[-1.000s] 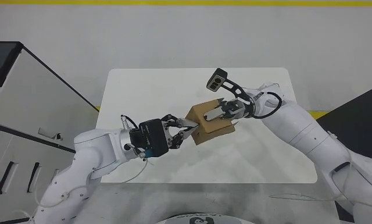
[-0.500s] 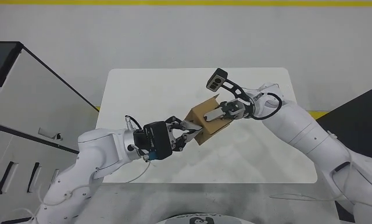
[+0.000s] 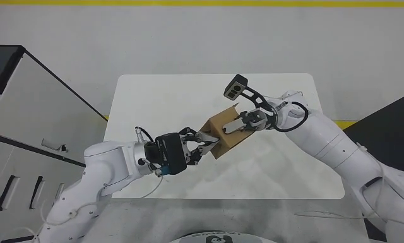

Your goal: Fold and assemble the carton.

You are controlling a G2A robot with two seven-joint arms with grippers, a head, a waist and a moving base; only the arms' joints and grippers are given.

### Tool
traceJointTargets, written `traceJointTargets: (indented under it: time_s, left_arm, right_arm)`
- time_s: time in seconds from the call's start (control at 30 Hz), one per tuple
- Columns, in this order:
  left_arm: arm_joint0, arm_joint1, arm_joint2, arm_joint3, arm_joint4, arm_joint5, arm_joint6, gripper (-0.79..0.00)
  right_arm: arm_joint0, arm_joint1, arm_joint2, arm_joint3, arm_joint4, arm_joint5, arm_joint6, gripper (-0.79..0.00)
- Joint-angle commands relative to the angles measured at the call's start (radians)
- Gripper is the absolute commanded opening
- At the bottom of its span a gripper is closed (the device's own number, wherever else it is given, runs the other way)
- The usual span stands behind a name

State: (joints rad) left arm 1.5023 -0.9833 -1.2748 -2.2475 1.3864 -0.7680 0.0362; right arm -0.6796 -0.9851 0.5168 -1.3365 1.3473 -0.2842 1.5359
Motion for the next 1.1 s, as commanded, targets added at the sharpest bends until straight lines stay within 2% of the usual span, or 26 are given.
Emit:
traceJointTargets:
  time_s: [0.0, 1.07]
  left_arm:
    - [0.001, 0.000, 0.002, 0.000, -0.001, -0.001, 0.001, -0.785]
    - [0.000, 0.003, -0.009, -0.012, -0.009, 0.001, 0.002, -0.785]
  right_arm:
    - [0.000, 0.001, -0.001, -0.004, -0.001, 0.000, 0.000, -0.785]
    - [-0.025, 0.017, 0.029, -0.028, -0.002, 0.000, 0.000, -0.785]
